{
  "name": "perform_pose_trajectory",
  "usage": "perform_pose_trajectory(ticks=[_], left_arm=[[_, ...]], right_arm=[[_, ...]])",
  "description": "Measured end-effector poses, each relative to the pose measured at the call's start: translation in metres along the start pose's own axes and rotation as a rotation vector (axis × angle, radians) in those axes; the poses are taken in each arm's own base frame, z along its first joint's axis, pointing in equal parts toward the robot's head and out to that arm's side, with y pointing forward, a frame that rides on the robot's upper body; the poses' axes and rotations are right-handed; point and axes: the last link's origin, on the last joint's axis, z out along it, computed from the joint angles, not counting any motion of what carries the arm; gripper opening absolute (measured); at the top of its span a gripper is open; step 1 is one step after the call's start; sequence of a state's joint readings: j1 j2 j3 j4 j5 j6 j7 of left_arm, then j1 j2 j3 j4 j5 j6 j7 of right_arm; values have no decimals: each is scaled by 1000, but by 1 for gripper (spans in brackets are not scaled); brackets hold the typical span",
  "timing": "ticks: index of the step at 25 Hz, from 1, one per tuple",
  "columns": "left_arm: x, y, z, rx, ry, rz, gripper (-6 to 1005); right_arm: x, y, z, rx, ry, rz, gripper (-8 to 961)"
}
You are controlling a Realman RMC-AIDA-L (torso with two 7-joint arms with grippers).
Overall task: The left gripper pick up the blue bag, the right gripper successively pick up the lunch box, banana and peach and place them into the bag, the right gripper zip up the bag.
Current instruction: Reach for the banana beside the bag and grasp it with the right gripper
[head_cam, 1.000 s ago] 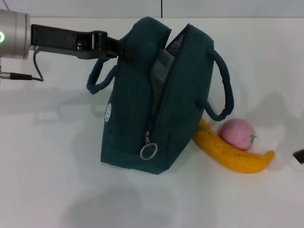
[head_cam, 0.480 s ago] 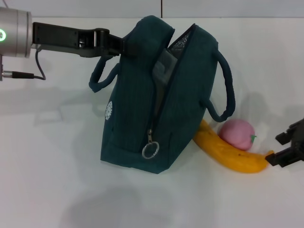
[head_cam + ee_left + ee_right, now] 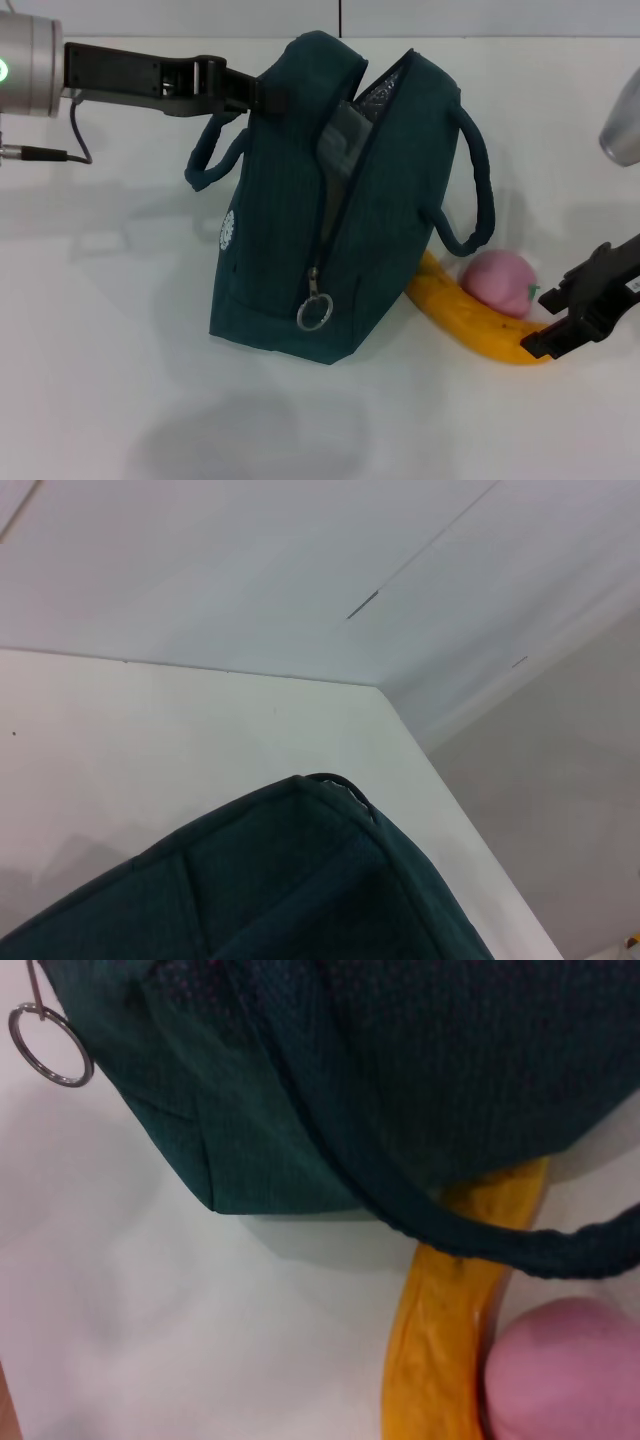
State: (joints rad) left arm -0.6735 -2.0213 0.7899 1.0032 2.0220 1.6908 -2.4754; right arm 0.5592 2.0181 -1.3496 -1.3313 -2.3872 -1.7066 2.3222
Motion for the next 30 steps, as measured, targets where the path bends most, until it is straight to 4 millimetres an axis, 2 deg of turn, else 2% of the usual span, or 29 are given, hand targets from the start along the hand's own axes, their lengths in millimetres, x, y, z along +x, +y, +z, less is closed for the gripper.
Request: perform_pose_trajectory(ticks=[11,21,30], left_arm=[[1,0,0,1,2,6,75],[1,0,0,1,3,4,76],[3,0,0,6,10,6,77]], right_arm=[[-6,3,15,-69,30,4,643],[-4,-4,18,-27,44,15,640],[-12,5,27,-68,54,-19,637]])
